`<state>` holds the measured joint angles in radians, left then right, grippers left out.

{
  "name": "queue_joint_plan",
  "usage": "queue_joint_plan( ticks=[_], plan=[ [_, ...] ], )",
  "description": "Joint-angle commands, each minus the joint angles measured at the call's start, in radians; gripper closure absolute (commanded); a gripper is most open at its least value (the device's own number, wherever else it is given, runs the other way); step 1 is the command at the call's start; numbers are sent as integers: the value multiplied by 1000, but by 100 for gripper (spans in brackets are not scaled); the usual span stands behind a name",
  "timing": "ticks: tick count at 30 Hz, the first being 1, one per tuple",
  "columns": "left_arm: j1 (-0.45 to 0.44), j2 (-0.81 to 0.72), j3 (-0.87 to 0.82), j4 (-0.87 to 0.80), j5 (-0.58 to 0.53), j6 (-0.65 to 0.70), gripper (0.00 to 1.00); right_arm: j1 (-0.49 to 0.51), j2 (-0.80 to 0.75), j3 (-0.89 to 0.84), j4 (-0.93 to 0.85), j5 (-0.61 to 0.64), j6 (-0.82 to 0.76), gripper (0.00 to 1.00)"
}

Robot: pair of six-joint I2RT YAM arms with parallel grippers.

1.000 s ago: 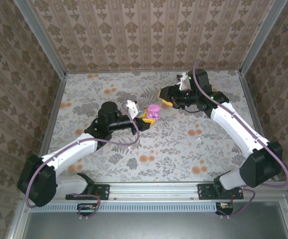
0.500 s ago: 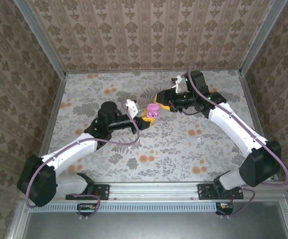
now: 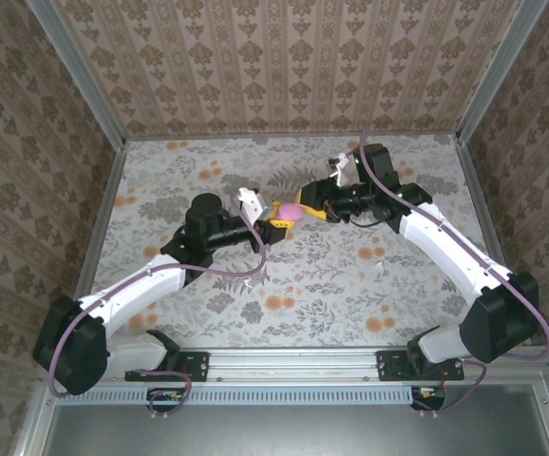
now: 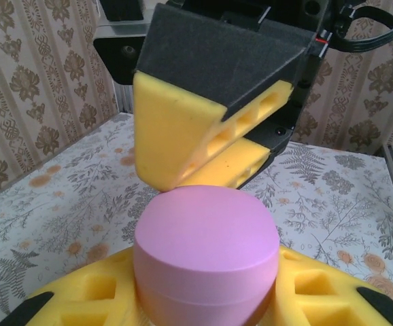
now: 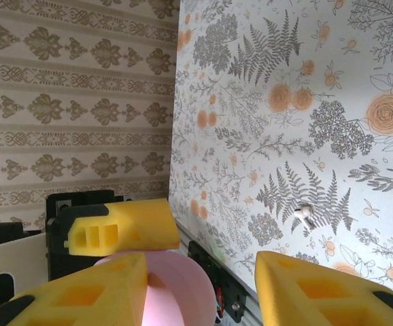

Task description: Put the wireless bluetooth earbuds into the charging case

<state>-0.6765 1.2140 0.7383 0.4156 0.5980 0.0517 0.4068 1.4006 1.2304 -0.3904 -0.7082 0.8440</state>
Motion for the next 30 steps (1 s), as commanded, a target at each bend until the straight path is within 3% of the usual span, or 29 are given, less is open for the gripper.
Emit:
queue_joint_plan(
  ticks=[1, 6, 14, 24, 30],
  plan=[
    [-5, -28, 21, 69, -10, -28, 65, 4, -55, -42, 65, -42, 36, 51],
    [-5, -29, 17, 114, -35, -80, 65, 0, -67, -123, 294, -134, 170, 45],
    [11, -13, -3, 272, -40, -196, 65, -2, -61, -173, 486, -199, 300, 34],
    [20, -8, 4, 289, -14, -215, 64, -1, -45, -206, 653, -242, 408, 48],
    [20, -8, 3, 282, -15, -207, 64, 0, -42, -204, 659, -258, 423, 49]
  ],
)
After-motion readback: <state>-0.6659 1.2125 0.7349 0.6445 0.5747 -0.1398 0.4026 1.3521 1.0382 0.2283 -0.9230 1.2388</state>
